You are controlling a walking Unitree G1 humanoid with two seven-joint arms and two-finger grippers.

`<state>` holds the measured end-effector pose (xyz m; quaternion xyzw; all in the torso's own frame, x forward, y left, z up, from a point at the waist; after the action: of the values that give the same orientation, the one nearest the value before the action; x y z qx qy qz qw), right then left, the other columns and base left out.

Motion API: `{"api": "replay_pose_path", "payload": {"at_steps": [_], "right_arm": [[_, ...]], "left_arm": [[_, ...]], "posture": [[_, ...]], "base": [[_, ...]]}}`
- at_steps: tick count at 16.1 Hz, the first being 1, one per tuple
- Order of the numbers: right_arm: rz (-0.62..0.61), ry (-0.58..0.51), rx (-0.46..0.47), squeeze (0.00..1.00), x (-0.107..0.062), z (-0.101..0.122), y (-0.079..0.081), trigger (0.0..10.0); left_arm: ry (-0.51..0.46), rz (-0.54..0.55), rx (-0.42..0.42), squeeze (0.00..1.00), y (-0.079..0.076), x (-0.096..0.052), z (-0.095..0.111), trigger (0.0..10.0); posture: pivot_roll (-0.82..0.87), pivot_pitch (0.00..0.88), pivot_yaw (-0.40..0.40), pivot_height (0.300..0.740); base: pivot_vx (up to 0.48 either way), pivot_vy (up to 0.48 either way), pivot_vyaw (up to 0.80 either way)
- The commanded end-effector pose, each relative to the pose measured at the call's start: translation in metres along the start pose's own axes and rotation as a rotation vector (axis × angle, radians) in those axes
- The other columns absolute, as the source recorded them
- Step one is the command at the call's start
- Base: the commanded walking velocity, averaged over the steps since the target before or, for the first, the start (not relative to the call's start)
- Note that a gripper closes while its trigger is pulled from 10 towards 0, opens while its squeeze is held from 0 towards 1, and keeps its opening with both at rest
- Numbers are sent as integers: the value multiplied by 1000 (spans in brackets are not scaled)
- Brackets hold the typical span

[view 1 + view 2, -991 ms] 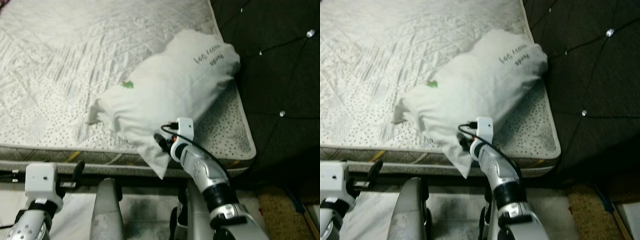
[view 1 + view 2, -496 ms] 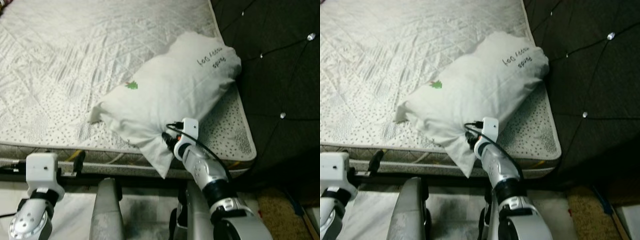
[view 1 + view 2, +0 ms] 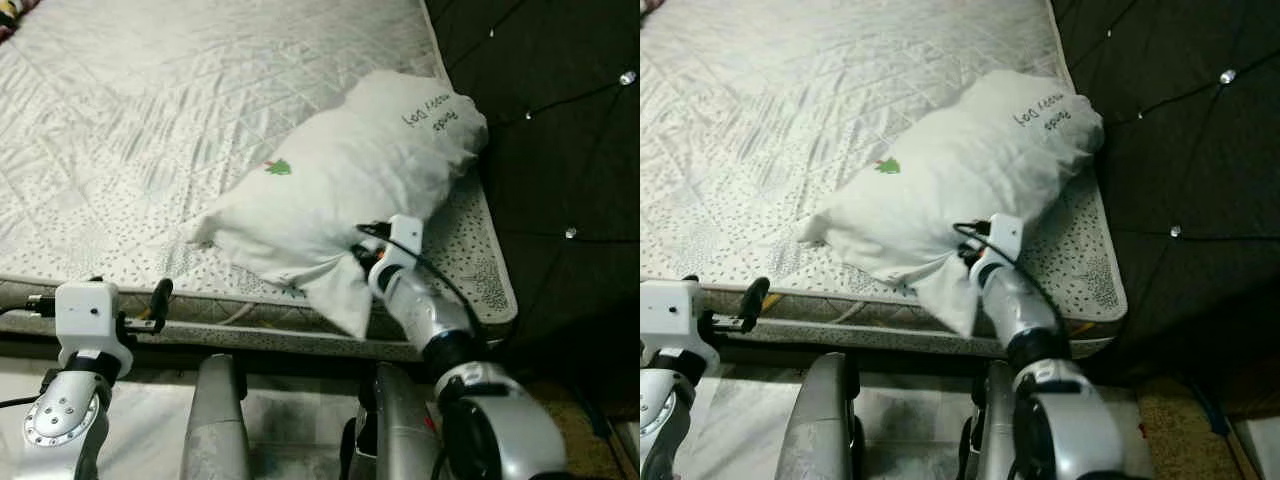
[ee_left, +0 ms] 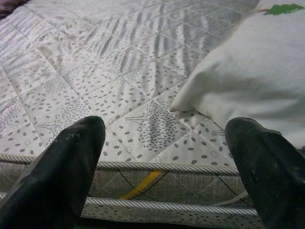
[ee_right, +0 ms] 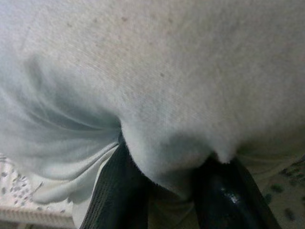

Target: Clean up the room

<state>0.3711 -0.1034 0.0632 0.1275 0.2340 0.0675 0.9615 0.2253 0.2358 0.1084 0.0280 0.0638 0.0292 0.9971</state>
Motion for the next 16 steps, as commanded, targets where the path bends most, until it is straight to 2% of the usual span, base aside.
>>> {"api": "replay_pose_path", "payload": {"at_steps": [1,3,5,7,8,11,13,16], "right_arm": [[-76,-146,-20,0,-2,42,-22,0],[-145,-182,-51,0,-4,54,-36,0],[-288,-295,-143,0,-16,85,-72,0],[-391,-402,-172,0,-31,113,-100,0],[-412,-426,-182,0,-35,120,-106,0],[-480,-456,-224,0,-45,130,-122,0],[-550,-452,-243,0,-54,131,-142,0],[-545,-397,-264,0,-57,107,-155,0]], "left_arm": [[19,-6,-4,0,-4,-2,-6,10000],[19,-10,-8,0,-7,-2,-6,10000],[18,-9,-11,0,-7,-1,-7,10000],[16,-9,-9,0,-7,2,-7,10000],[16,-12,-9,0,-9,3,-8,10000],[14,-17,-7,0,-11,4,-7,10000],[13,-9,-5,0,-9,3,-6,10000],[16,-3,-3,0,-9,1,-8,10000]], "posture": [[182,102,-60,605],[184,101,-60,605],[180,99,-60,605],[167,101,-53,605],[167,101,-53,605],[165,107,-51,605],[166,112,-55,605],[167,116,-60,605]], "base": [[0,0,0],[0,0,0],[0,0,0],[0,0,0],[0,0,0],[0,0,0],[0,0,0],[0,0,0]]}}
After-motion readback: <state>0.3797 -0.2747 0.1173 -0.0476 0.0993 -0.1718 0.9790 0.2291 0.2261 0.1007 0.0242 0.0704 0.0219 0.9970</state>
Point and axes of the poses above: a point about 5 cm out from each wrist's last joint towards the gripper, its own x axis pointing out of the wrist towards the gripper, its own z axis along the axis of the wrist's last joint, y = z × x, the point moved 2 cm from there along x, pointing out of the wrist towards the gripper, and after that the axes turned 4 degrees about -x, right-handed, at the moved point
